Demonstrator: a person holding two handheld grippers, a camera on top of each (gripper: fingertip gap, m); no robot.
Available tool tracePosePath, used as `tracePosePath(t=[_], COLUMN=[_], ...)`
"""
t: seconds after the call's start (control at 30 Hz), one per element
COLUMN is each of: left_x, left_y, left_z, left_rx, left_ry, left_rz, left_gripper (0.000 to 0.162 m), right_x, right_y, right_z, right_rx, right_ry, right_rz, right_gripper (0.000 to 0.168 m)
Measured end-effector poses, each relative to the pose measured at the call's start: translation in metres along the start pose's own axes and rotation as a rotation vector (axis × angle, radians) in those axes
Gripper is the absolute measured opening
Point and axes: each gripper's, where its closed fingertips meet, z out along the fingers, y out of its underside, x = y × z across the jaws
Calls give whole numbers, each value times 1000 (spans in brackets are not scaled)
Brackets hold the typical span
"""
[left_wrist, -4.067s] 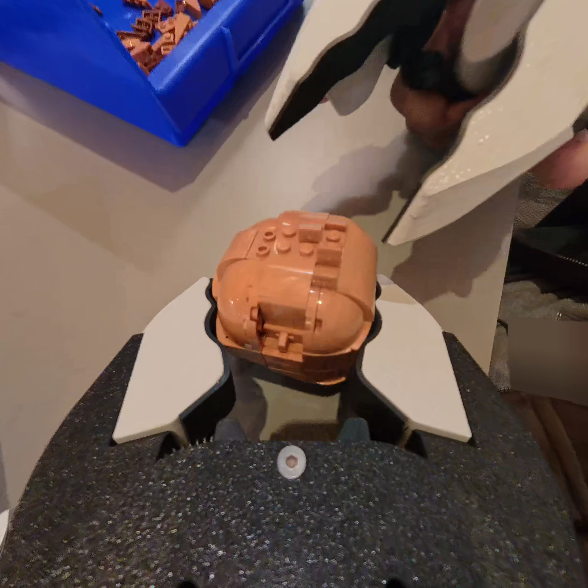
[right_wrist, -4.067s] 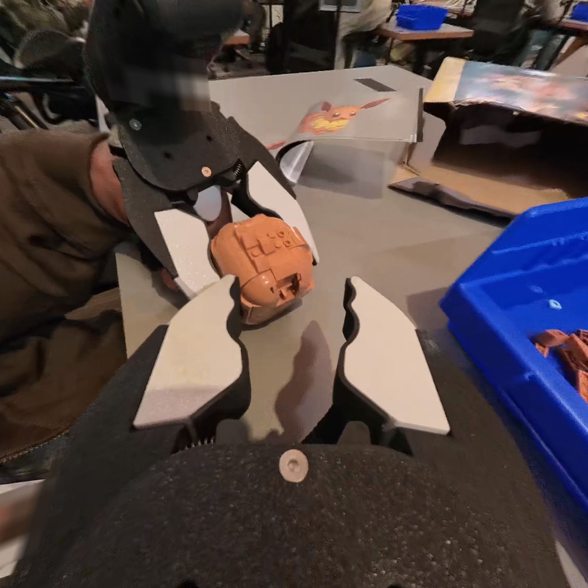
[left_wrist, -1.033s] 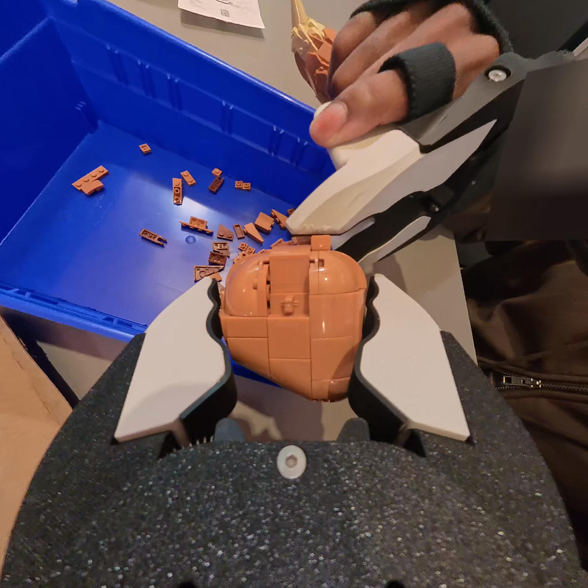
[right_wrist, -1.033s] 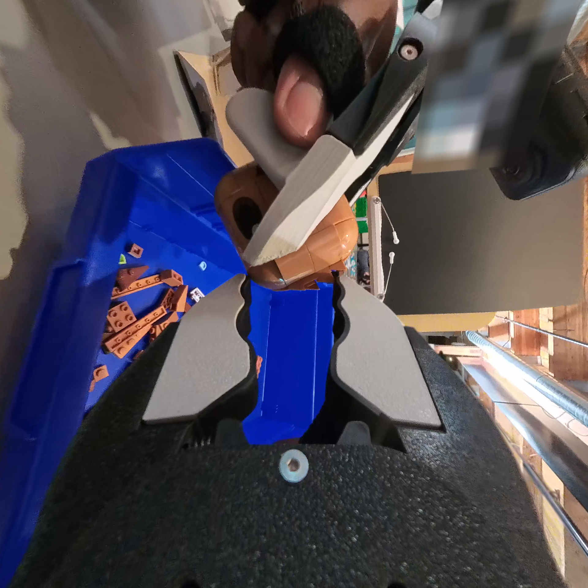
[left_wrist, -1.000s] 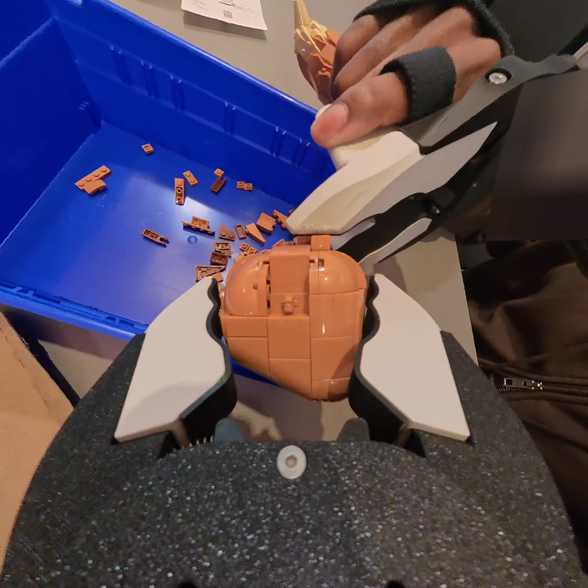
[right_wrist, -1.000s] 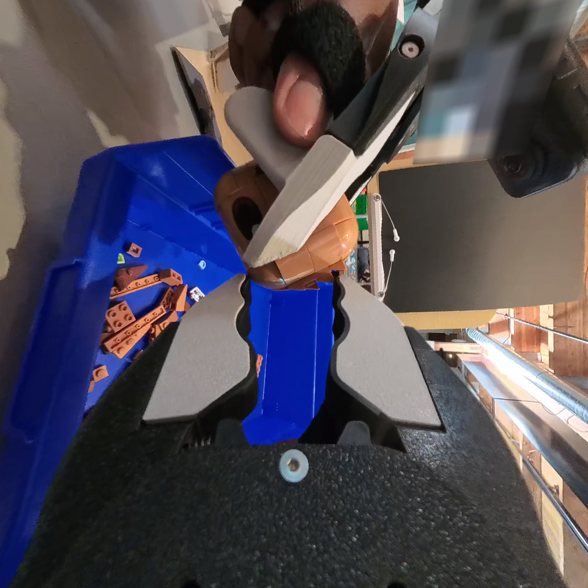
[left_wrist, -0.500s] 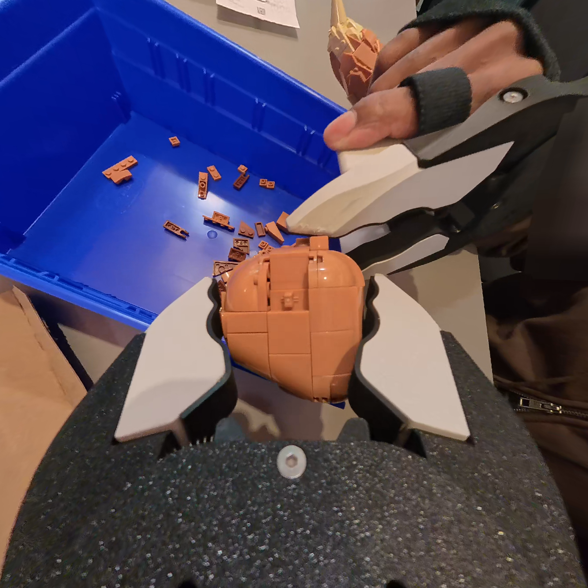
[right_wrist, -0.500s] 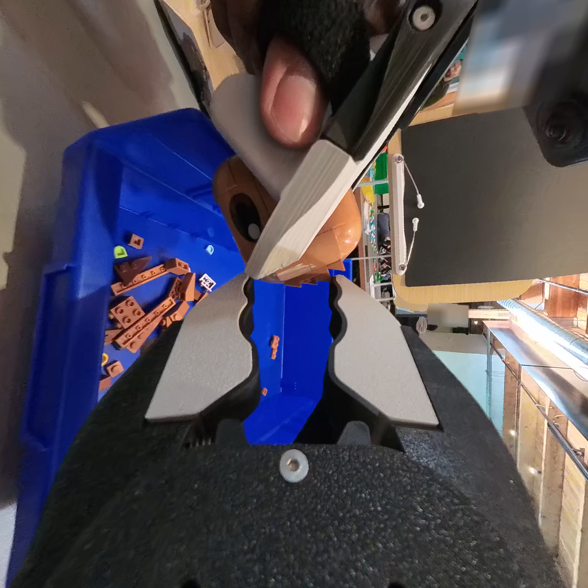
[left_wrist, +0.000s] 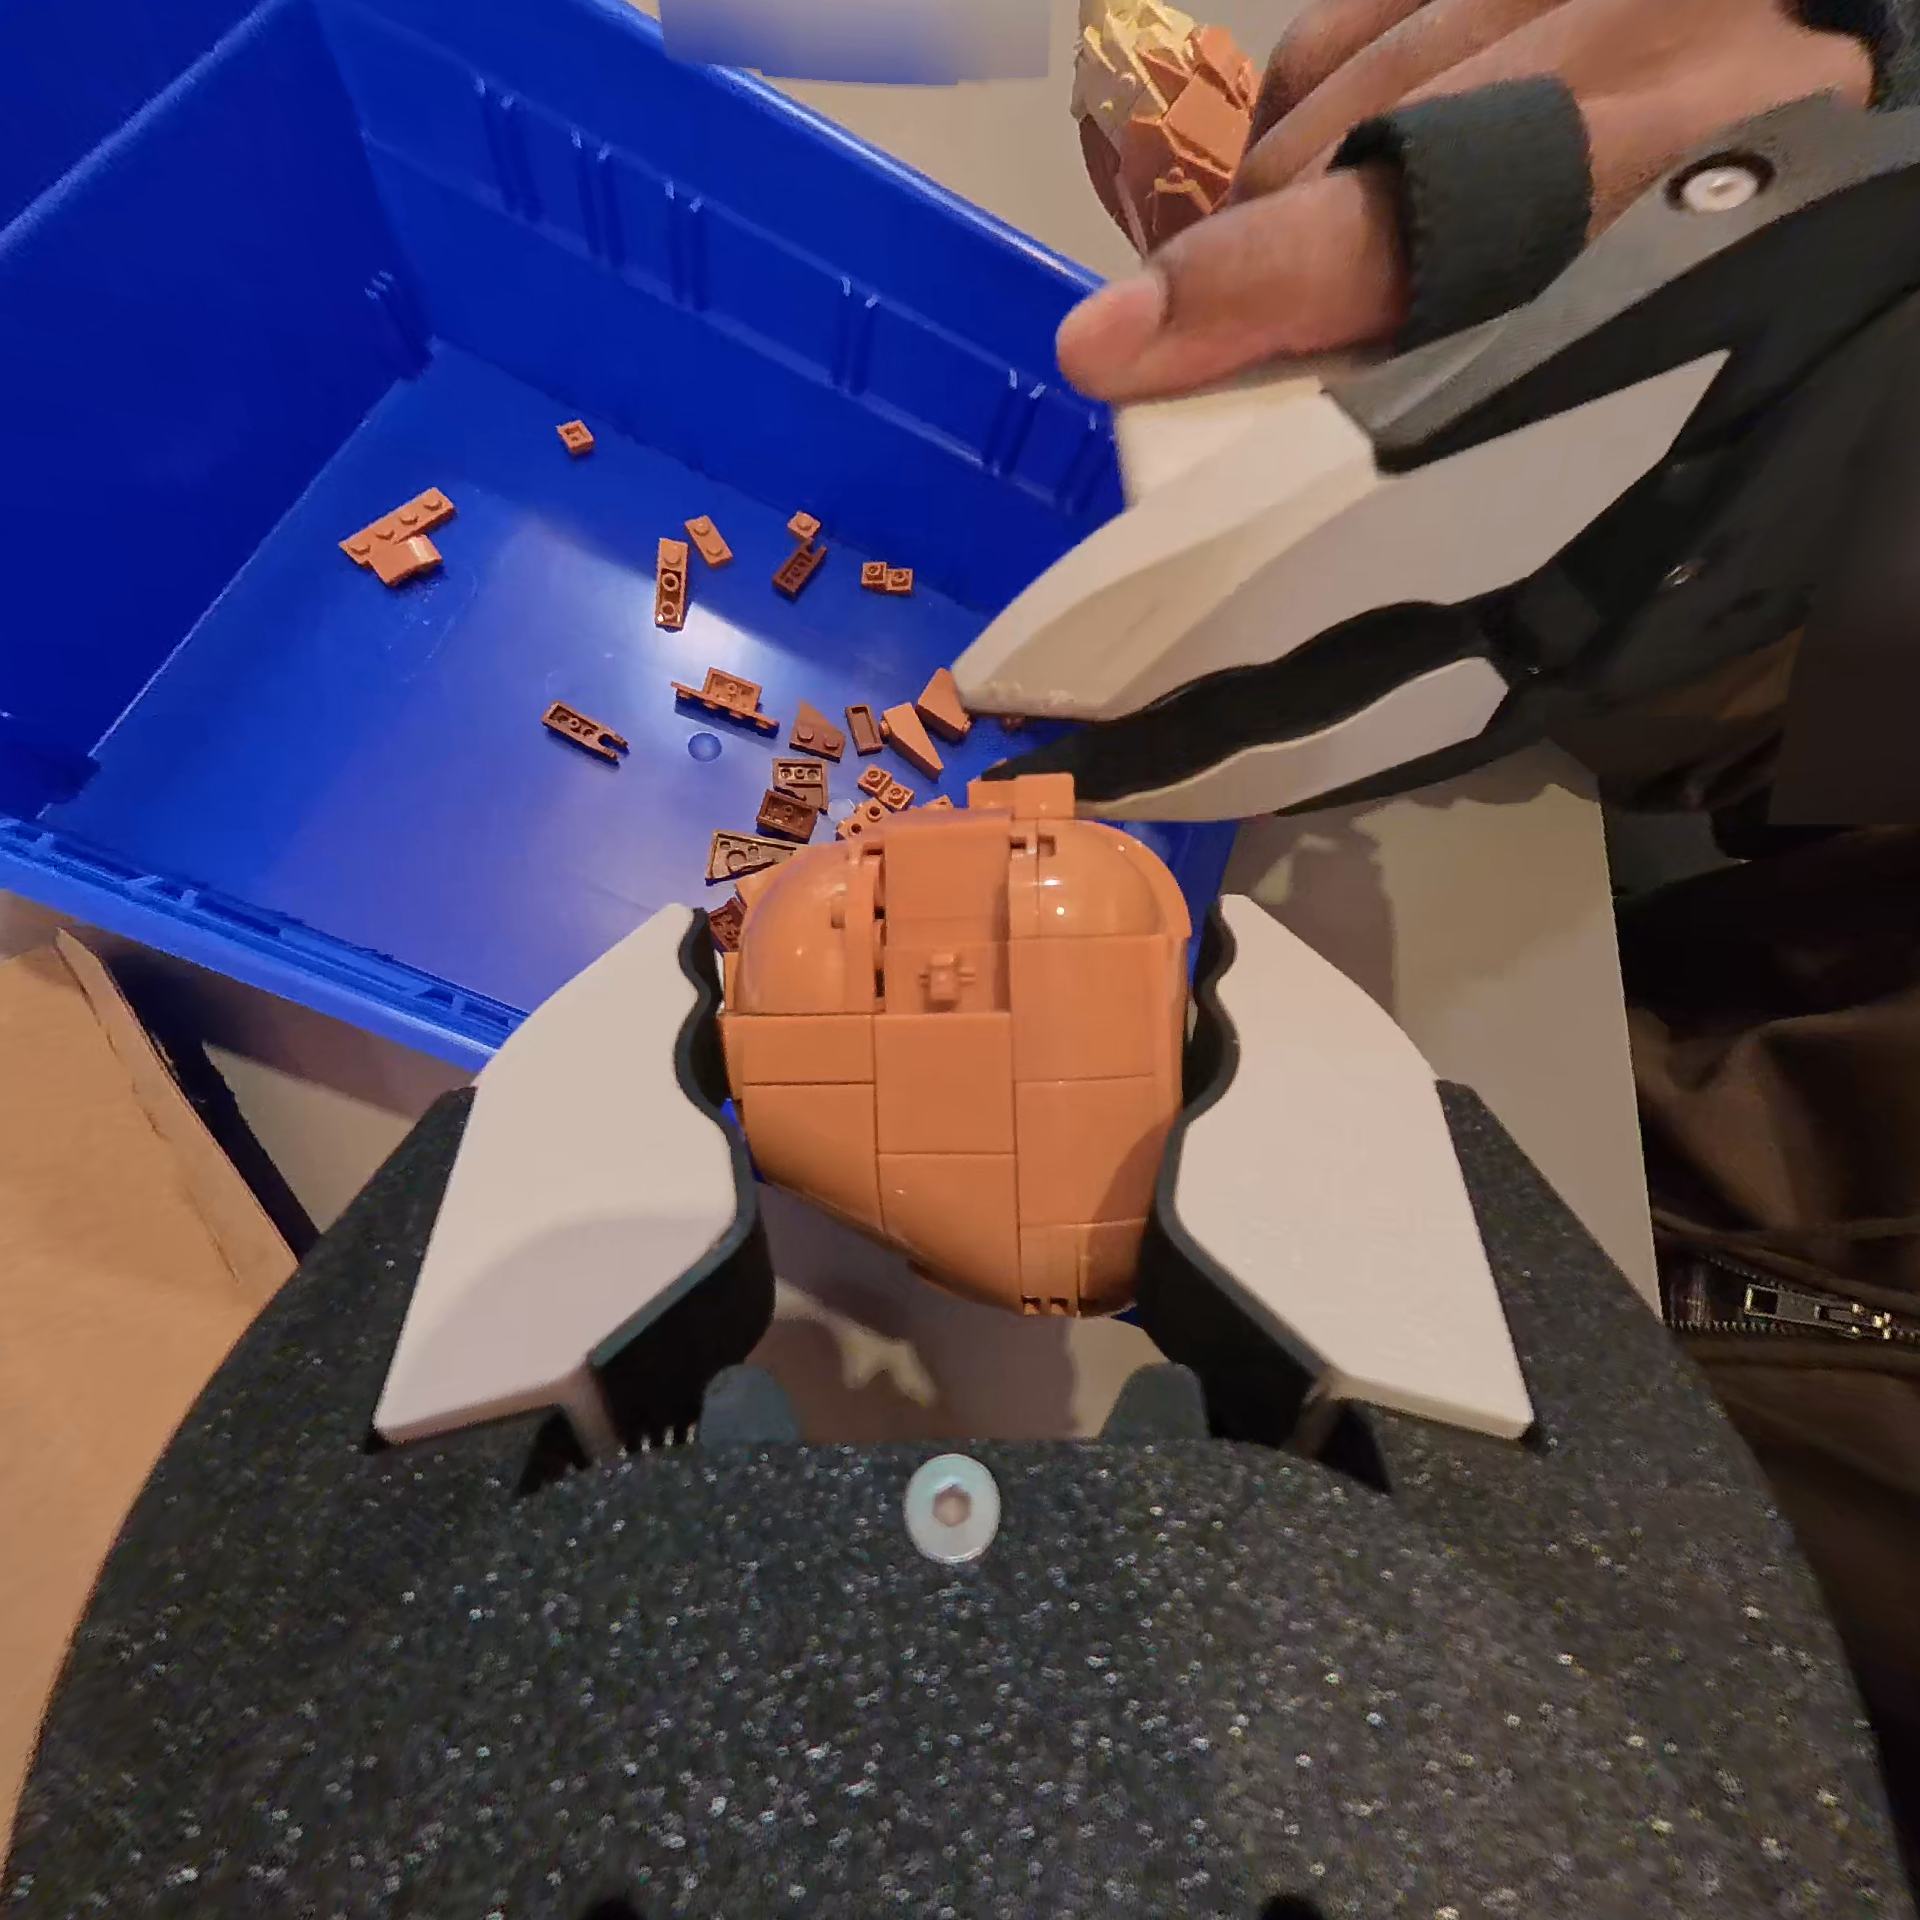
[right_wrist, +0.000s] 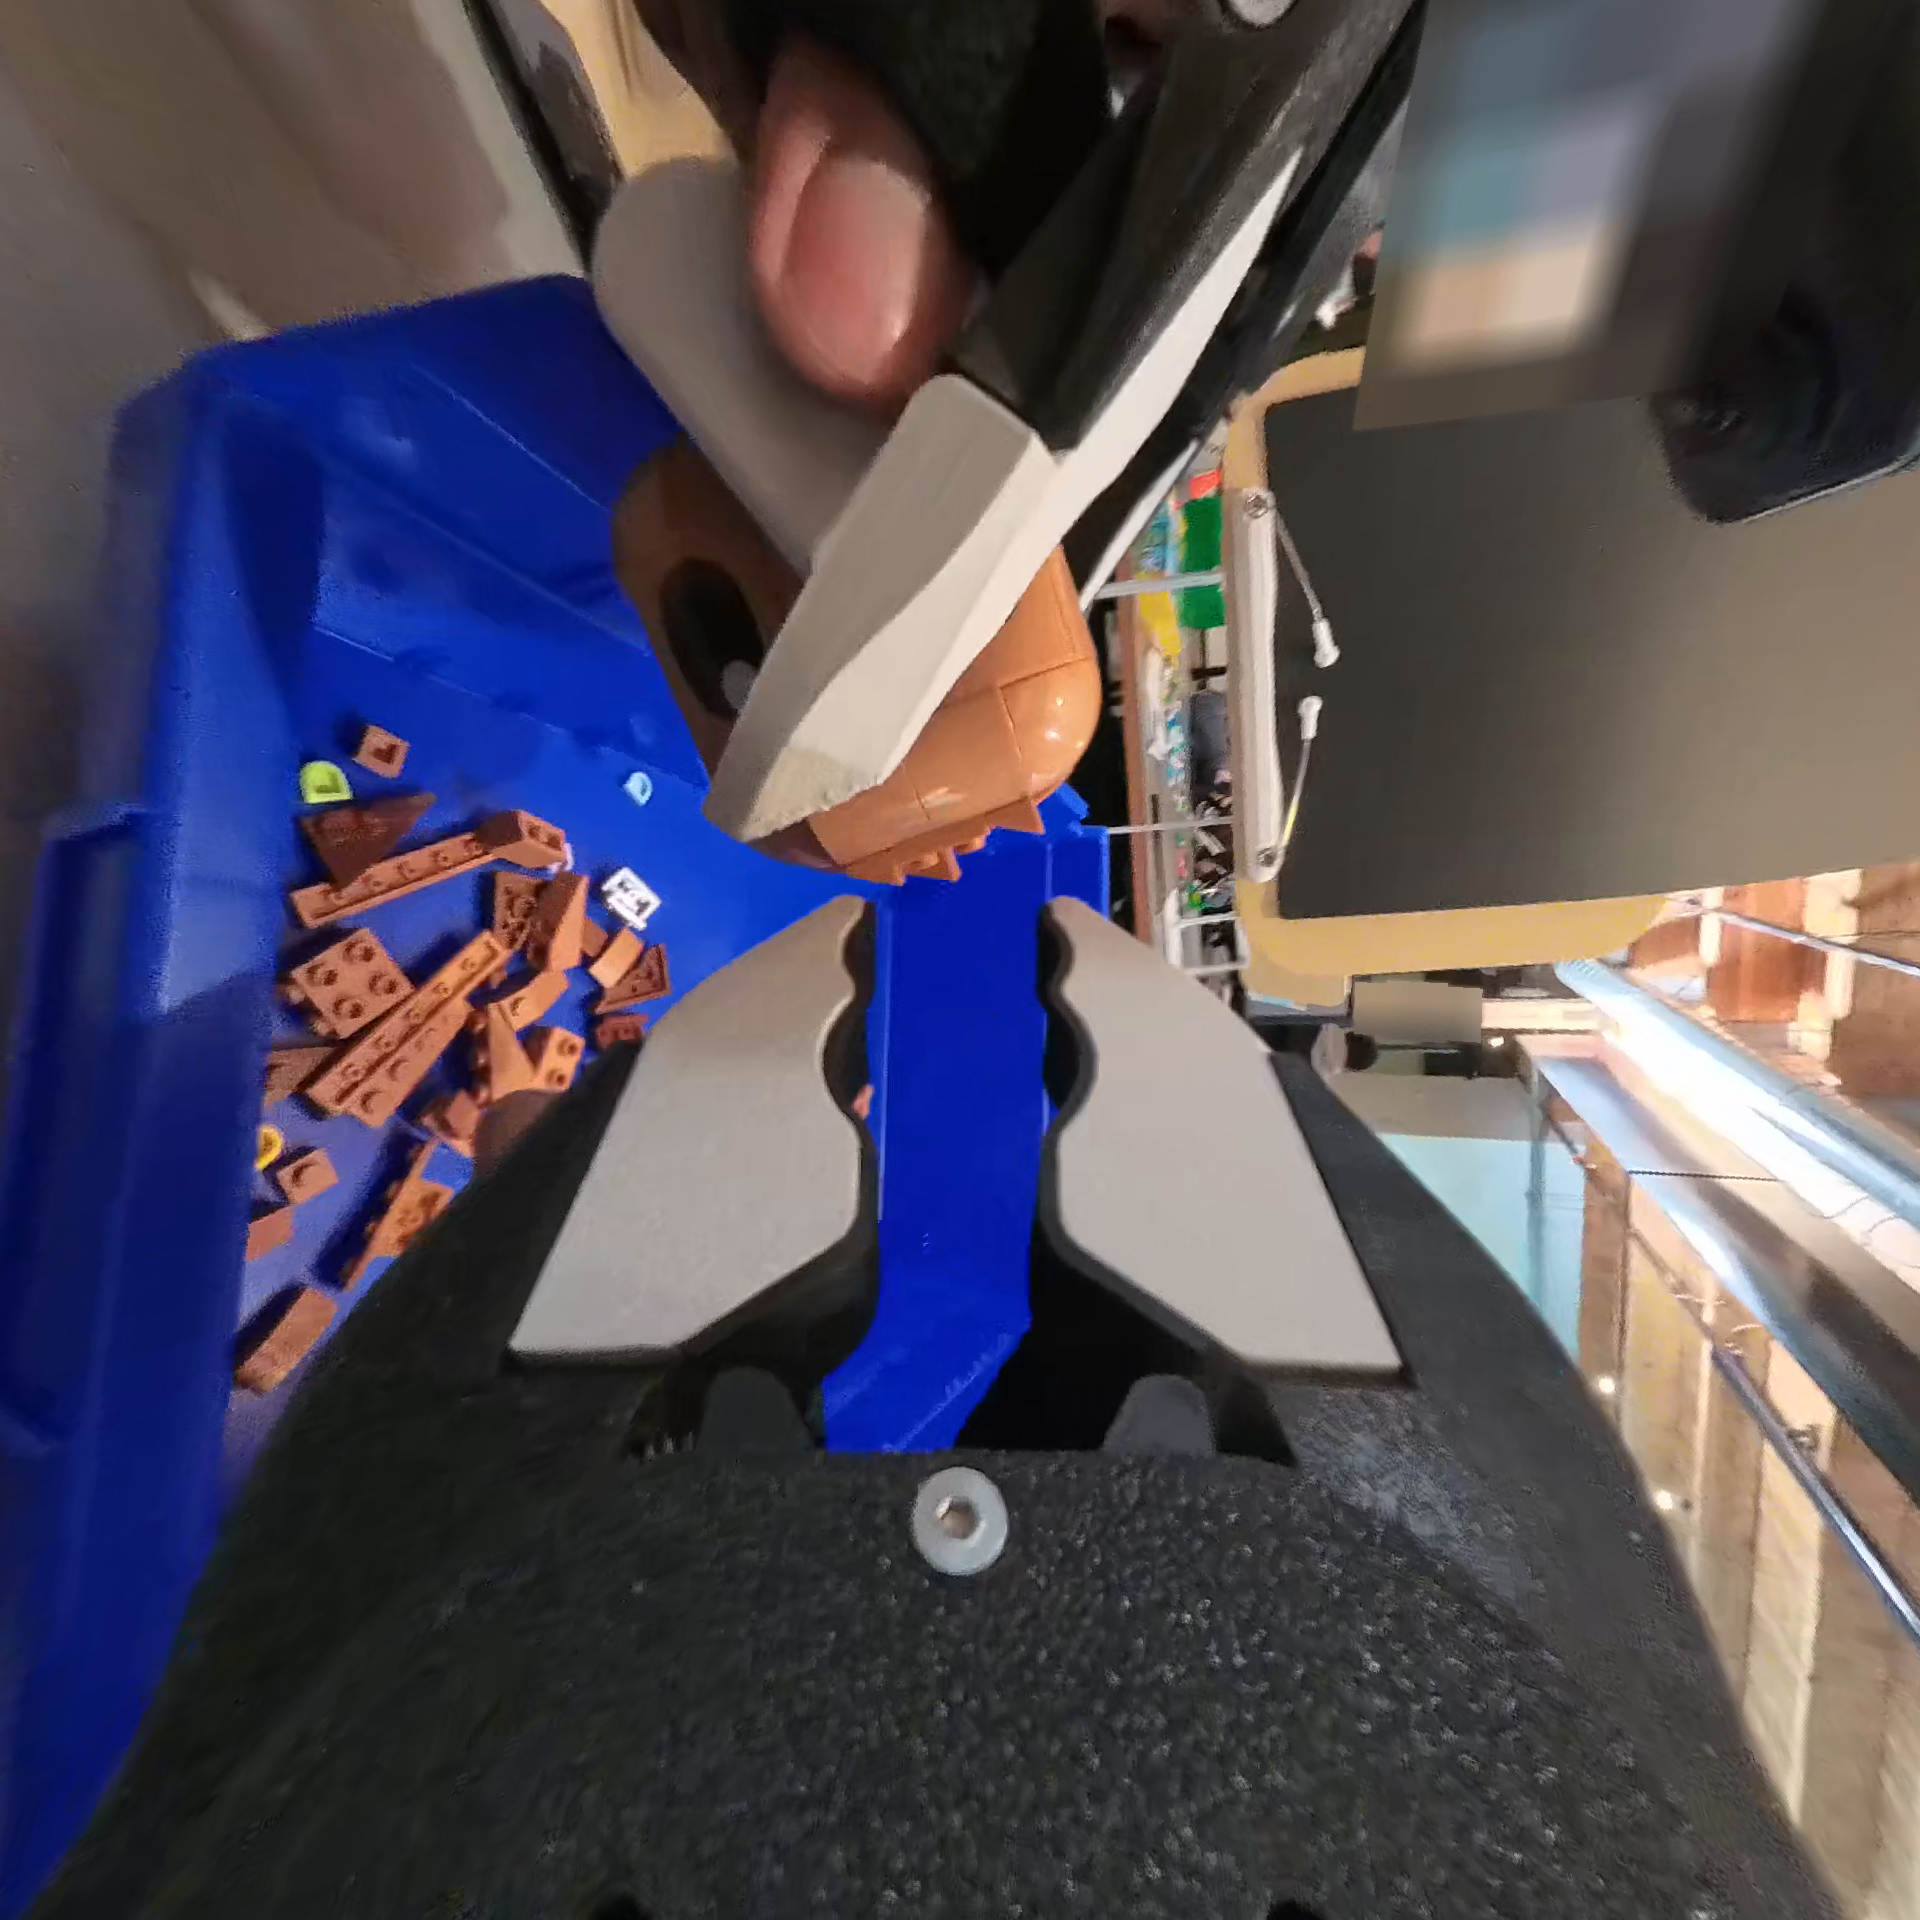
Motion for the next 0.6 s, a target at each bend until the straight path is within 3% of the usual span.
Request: tracePosePath(t=[0.1, 0.27, 0.6], left_x=[1, 3, 3], left_y=[1, 2, 4], left_z=[-1, -2, 0], left_rx=[1, -4, -36], left_ry=[14, 28, 0], left_rz=[2, 7, 31], left_gripper=[88, 88, 88], right_x=[1, -3, -8], right_y=[-4, -7, -11], right_z=[-1, 4, 10], right_rx=[39, 45, 39], right_ry=[33, 81, 98], right_rz=[-55, -161, -217], right_gripper=[46, 61, 54])
